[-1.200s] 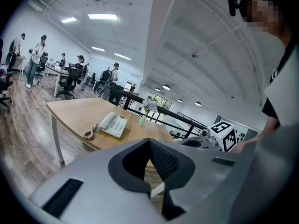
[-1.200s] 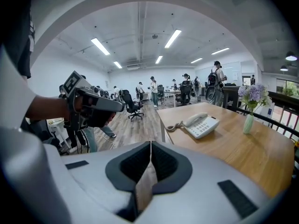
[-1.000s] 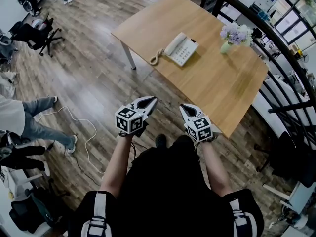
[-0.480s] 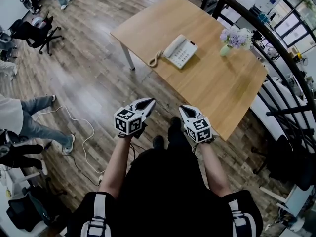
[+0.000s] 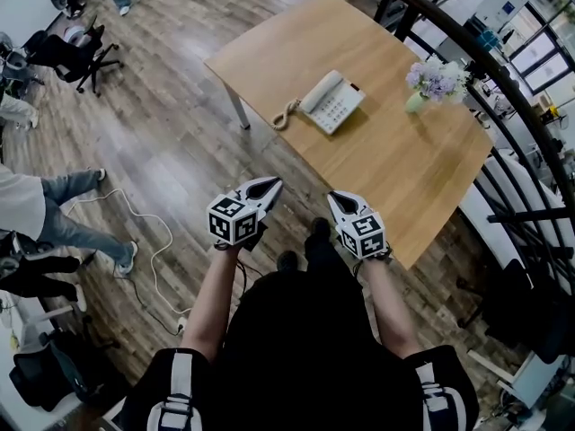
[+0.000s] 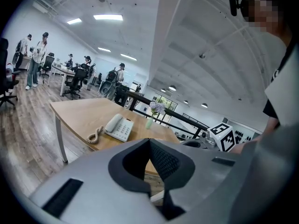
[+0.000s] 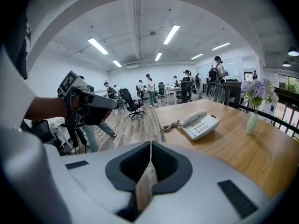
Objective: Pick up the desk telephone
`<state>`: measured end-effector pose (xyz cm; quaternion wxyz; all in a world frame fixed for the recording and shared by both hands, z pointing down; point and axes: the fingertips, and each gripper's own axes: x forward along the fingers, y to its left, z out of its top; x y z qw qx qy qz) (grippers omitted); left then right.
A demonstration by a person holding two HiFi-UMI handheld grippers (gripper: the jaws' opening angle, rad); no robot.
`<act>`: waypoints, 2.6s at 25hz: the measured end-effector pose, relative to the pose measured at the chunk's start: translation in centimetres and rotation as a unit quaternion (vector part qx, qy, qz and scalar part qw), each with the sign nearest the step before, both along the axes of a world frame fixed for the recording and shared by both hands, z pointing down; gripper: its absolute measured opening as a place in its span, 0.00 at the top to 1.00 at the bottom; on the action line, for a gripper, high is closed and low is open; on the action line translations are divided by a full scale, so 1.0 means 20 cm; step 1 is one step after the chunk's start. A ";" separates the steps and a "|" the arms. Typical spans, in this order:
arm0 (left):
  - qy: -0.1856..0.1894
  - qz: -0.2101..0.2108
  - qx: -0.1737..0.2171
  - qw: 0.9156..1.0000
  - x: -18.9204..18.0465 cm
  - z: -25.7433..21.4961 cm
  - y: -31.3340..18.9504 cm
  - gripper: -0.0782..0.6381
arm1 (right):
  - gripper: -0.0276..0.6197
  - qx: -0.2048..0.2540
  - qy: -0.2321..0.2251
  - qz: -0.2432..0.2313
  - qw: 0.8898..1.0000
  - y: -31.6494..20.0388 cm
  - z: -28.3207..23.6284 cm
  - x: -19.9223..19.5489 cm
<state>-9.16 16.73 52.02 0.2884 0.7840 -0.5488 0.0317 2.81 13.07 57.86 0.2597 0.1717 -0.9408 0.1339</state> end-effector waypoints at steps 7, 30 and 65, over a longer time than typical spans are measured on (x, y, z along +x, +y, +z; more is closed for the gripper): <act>-0.009 -0.008 -0.003 1.000 0.00 -0.01 -0.17 0.86 | 0.92 -0.004 -0.006 -0.004 1.000 -0.21 0.01 0.00; -0.024 -0.069 -0.040 0.997 0.02 0.01 -0.54 0.86 | 0.92 -0.030 -0.012 -0.039 0.999 -0.74 0.06 0.07; 0.000 0.037 -0.064 0.997 -0.26 0.18 -1.20 0.86 | 0.92 -0.047 0.032 0.033 0.998 -1.24 0.19 -0.20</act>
